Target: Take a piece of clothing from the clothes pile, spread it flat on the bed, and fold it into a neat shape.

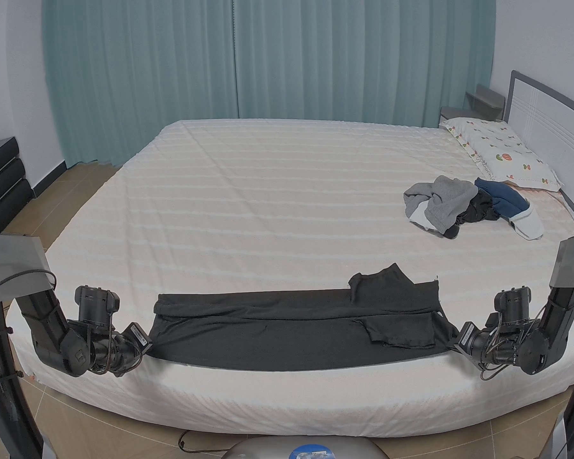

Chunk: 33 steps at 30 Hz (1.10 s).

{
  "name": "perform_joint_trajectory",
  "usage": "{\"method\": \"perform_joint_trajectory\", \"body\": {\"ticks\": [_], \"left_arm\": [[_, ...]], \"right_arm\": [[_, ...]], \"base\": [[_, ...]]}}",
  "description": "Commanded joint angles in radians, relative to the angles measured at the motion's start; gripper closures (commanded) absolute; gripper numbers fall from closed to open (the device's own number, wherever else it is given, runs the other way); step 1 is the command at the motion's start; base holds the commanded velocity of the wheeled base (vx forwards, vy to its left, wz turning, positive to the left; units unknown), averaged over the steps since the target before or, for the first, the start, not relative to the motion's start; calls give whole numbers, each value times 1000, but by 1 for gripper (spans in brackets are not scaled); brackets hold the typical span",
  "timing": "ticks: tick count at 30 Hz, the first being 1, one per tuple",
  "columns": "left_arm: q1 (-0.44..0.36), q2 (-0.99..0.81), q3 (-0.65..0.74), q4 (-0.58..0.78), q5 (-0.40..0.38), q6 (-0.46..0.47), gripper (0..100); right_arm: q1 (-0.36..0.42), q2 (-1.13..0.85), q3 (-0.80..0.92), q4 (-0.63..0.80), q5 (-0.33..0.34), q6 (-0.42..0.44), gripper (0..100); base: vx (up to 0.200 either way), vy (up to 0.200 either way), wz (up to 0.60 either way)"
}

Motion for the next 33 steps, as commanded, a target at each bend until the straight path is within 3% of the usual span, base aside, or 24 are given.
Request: {"method": "perform_joint_trajectory", "body": {"ticks": [1,11,16,17,19,20,26,33], "left_arm": [[3,-22,20,-1,1,8,100],[3,-24,66,3,1,100,100],[3,-18,69,3,1,102,100],[1,-18,69,4,2,102,0],[1,-18,69,9,1,102,0],[1,-18,69,10,1,102,0],[3,-27,66,10,1,102,0],[31,-119,32,10,-2,81,0]], "right_arm": [[-4,-34,6,36,0,-23,100],[-3,-37,45,60,0,-108,100],[-3,-33,51,67,-2,-121,100],[-3,-34,49,81,-2,-121,100],[-3,-34,43,95,-2,-123,100],[-3,-33,42,95,-2,-123,0],[-4,-53,37,83,-2,-115,0],[-39,-217,32,95,-11,-117,0]], "base": [[0,0,0],[0,0,0],[0,0,0],[0,0,0],[0,0,0],[0,0,0],[0,0,0],[0,0,0]]}}
